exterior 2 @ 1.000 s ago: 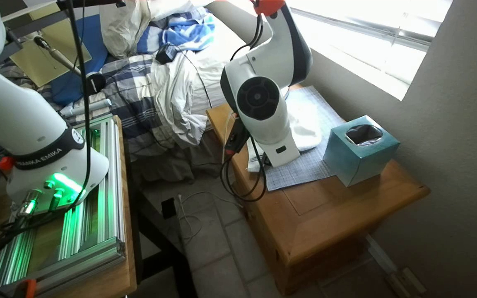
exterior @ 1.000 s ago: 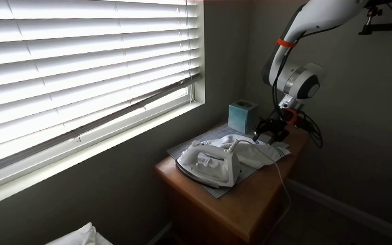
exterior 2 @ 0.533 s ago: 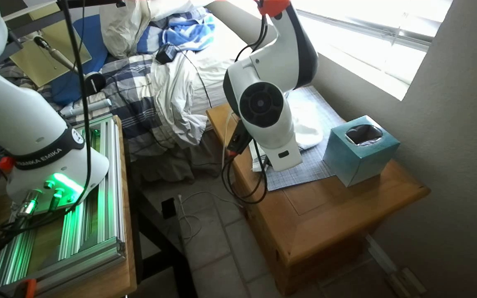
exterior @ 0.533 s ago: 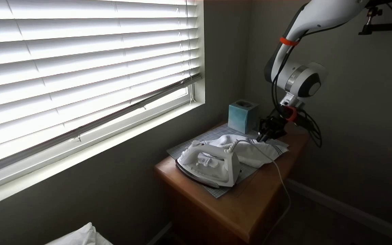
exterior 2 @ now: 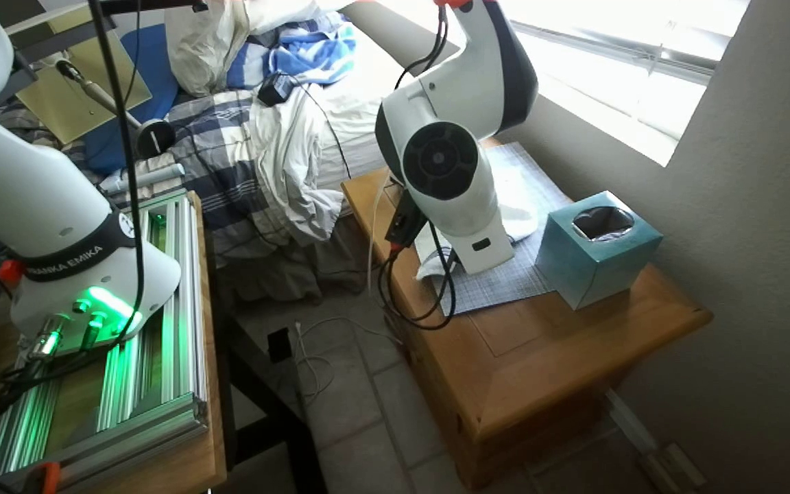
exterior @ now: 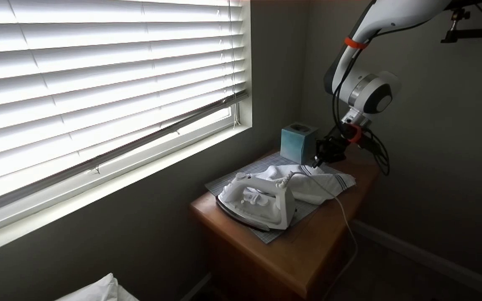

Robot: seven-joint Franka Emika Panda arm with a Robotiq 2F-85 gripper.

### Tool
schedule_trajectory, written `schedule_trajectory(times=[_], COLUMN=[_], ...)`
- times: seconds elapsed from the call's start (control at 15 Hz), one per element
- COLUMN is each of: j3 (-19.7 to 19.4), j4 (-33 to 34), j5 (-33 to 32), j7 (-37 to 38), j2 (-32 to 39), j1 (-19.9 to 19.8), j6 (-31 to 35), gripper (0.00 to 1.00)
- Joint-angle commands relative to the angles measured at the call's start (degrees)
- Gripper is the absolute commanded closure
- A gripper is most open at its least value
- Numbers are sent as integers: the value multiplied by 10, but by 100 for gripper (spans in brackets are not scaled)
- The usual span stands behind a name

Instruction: Stretch out the towel

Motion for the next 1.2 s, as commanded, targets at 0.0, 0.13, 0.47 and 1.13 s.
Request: schedule_trajectory(times=[0.0,0.13,0.47,1.13], j3=[0,-4,-18,-13], j4=[-14,-13,11,15], j5=[66,111,250,262], j7=[-97,-162,-336,-371], j2=[-51,-68,-59,17], j1=[4,13,34,63], j6=[40,80,156,174], gripper=[100,100,100,66])
